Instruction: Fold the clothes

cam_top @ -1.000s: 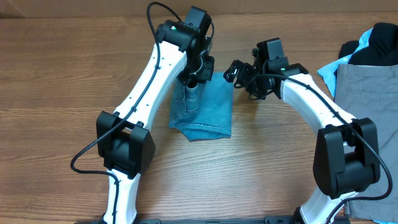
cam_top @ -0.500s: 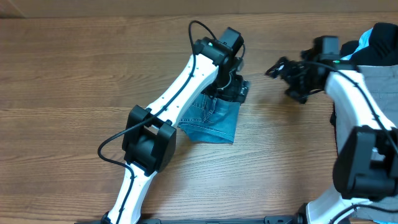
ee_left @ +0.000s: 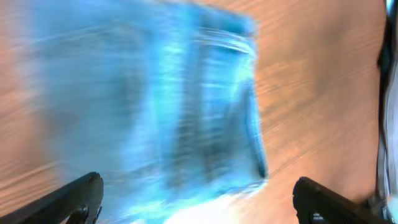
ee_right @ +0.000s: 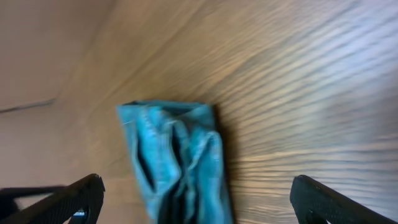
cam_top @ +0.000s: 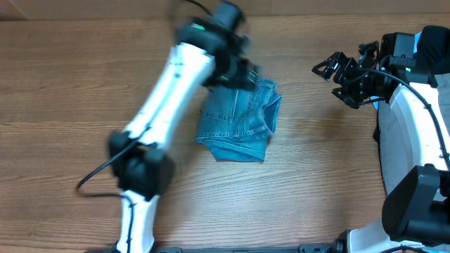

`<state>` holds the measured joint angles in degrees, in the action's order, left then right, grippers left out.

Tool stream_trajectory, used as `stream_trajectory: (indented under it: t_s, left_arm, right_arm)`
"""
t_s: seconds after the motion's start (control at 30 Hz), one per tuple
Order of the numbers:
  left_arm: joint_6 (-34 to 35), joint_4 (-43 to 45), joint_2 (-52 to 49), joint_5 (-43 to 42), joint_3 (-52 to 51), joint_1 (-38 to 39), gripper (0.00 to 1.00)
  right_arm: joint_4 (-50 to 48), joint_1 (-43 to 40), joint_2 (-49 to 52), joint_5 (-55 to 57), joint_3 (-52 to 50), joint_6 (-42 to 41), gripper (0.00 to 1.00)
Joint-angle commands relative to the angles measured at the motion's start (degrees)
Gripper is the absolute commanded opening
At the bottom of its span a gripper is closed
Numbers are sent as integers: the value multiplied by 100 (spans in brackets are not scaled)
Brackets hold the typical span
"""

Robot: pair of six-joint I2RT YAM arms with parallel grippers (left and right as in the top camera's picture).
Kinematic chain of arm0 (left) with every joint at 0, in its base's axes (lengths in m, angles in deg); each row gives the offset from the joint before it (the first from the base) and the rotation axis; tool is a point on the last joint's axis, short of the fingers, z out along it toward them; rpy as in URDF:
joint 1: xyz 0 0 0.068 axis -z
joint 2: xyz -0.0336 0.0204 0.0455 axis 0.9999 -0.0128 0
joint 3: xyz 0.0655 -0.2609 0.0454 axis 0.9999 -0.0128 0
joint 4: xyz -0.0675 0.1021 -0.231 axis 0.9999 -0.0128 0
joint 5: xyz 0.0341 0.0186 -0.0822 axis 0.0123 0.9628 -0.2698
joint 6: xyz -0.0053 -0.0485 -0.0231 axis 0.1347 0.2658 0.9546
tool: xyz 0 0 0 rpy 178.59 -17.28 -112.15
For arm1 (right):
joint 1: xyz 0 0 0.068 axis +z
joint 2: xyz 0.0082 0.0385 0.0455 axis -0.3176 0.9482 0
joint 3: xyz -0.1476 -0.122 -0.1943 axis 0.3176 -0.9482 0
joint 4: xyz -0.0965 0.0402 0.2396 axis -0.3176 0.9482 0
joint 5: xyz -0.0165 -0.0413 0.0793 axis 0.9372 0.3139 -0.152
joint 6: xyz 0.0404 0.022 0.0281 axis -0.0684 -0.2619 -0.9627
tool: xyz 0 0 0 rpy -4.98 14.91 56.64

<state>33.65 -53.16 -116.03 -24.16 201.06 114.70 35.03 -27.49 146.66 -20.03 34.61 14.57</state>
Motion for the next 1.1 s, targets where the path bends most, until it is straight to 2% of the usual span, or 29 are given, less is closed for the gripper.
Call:
stream_trajectory:
  t_s: [0.0,0.17,0.27,0.4,0.47,0.6,0.73,0.93,1.07]
  left_arm:
    - [31,-380,754,820,258,-872,100]
    - [31,-863,627,868,151,-1703,100]
    - [31,-979,474,868,-31,-1965,100]
    - [31,-894,348,846,-529,-2081,100]
    - [28,-758,323,846,-848,-2081,100]
    - [31,-411,323,739,-1460,-2081,100]
    - [28,-72,323,560,-1939,-2079,100]
    - [-26,-107,323,562,-2142,-2081,100]
    - [-111,-157,323,564,-2216,-2081,100]
  right_arm:
    - [-81,166,-164,-1034,136,96,100]
    - [-122,905,-162,-1196,125,96,99]
    - [-313,1429,-140,-1196,122,96,90]
    - [-632,2103,-74,-1106,118,92,33]
    - [-634,2356,-26,-879,103,92,22]
    - [-702,2660,221,-549,-39,68,21]
    - [-697,2767,907,-595,-160,-101,21]
    - [-319,2579,1679,-595,-199,-70,16]
    - [-284,2341,1937,-745,-476,-22,17]
